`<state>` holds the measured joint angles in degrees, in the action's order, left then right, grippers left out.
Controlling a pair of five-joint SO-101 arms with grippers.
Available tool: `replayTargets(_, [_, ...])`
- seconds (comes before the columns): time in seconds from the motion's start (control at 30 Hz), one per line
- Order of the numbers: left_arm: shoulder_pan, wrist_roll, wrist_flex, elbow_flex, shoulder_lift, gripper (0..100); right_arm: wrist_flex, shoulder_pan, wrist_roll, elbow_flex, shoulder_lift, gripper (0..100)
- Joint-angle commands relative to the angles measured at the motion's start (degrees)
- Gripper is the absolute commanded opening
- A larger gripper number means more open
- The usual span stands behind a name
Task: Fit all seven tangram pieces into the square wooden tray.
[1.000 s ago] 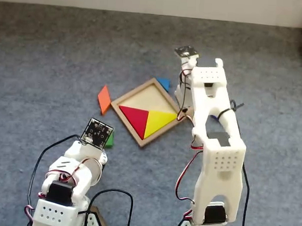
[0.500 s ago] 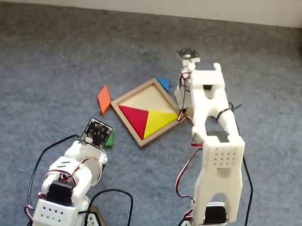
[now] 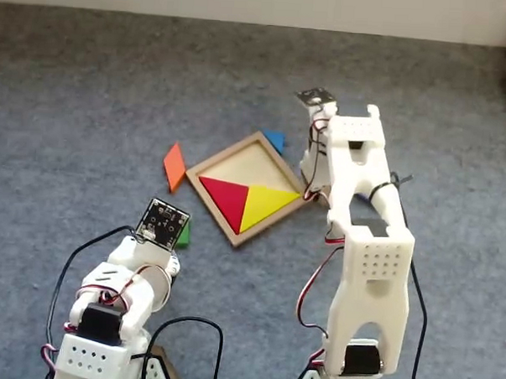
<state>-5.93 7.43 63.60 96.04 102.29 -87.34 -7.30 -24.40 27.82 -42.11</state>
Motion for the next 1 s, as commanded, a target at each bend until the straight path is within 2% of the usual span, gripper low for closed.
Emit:
replayTargets(0.0, [0.13,-0.26,0.26,1.10,0.92,1,-5.23,2.42,-2.55,3.65,0.84,18.7])
replayTargets(0.2, [0.13,-0.26,0.26,1.10,0.92,1,-7.69,1.89,-2.64,5.23,8.75,18.7])
replayTargets(0.37, [0.13,-0.26,0.26,1.10,0.92,1,-7.08,-0.04,-3.25,-3.65,16.92,18.8])
replayTargets(0.67, [0.13,-0.26,0.26,1.10,0.92,1,12.26,-0.66,-5.98,-29.05,26.77,18.9])
replayTargets(0.87, [0.13,-0.26,0.26,1.10,0.92,1,15.87,-0.48,-12.40,-32.48,26.77,28.0])
replayTargets(0.97, [0.13,-0.26,0.26,1.10,0.92,1,18.24,-0.57,-12.75,-32.48,26.77,27.8])
